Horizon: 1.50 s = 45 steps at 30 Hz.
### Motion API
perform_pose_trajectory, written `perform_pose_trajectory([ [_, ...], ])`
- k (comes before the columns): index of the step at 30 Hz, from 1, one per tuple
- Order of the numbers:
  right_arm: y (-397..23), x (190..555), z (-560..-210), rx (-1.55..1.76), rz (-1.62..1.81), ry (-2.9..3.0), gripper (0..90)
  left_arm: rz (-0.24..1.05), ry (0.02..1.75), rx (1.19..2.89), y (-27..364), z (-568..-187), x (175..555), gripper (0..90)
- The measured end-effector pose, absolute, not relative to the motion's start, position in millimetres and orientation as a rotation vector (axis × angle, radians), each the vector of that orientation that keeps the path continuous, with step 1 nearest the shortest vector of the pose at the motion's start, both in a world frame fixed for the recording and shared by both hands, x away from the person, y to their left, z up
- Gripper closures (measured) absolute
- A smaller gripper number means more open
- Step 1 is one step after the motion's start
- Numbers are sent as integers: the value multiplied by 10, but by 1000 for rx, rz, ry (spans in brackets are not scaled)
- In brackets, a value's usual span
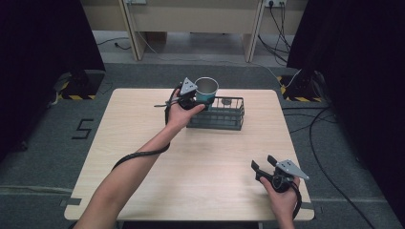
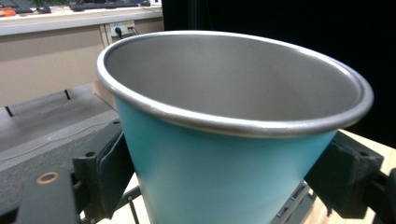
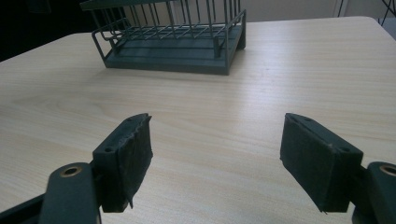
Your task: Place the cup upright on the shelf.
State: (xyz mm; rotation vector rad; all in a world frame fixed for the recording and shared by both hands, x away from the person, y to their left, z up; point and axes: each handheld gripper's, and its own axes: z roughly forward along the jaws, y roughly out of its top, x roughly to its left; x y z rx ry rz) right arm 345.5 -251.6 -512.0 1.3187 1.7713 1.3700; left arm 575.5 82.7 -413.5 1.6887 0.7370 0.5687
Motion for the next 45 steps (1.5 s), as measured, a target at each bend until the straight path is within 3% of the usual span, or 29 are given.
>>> perform_pose_trajectory([
  [45, -2501, 3452, -5118, 1308, 1362, 1789, 258, 531, 829, 1758, 658, -4501, 5861, 156],
])
